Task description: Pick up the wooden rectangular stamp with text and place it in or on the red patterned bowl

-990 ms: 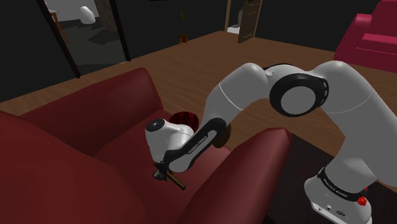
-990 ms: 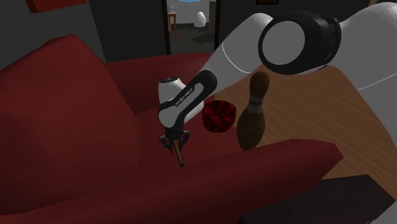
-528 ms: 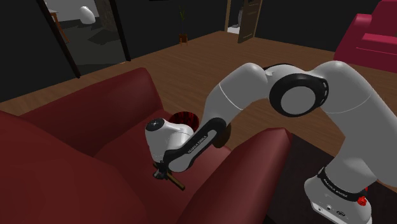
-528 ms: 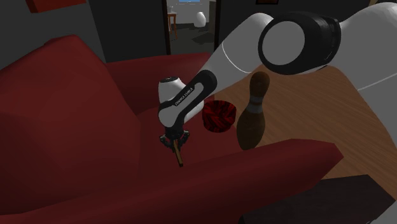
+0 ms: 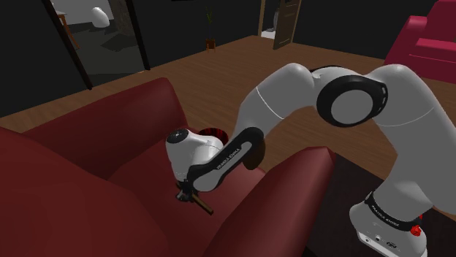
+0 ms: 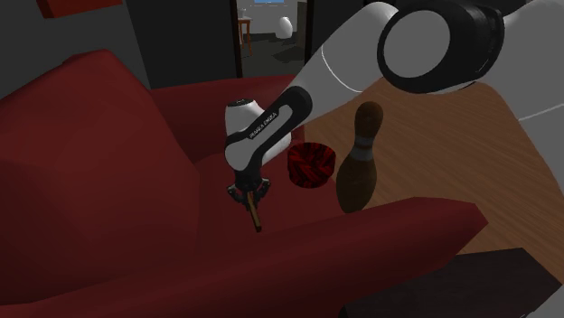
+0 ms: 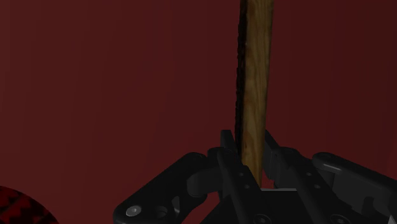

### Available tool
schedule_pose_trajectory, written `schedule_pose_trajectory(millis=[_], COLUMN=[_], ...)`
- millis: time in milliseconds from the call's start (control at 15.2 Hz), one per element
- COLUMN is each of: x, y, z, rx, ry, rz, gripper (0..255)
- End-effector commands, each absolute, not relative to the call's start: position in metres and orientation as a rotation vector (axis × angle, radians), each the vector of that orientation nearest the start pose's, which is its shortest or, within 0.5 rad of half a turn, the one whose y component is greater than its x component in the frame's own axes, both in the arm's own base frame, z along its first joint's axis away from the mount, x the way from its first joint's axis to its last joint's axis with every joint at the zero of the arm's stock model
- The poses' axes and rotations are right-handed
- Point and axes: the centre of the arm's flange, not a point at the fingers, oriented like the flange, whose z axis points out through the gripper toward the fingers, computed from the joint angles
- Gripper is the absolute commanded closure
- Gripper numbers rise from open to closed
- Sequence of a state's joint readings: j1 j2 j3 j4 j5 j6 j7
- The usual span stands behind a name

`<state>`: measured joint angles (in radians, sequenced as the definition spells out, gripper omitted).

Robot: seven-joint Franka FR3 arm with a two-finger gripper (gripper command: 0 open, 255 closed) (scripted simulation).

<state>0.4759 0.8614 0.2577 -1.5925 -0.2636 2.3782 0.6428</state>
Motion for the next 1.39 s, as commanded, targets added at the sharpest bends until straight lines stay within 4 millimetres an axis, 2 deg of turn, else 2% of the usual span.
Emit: schedule_pose_trajectory(millis=[0,1320], x=[0.524,0.524], y=[0.442,0.442], z=[0.143,0.249], rx=[-3.135,-3.135], ry=[-0.320,-0.320], rz=[0.066,0.066], gripper=[255,255])
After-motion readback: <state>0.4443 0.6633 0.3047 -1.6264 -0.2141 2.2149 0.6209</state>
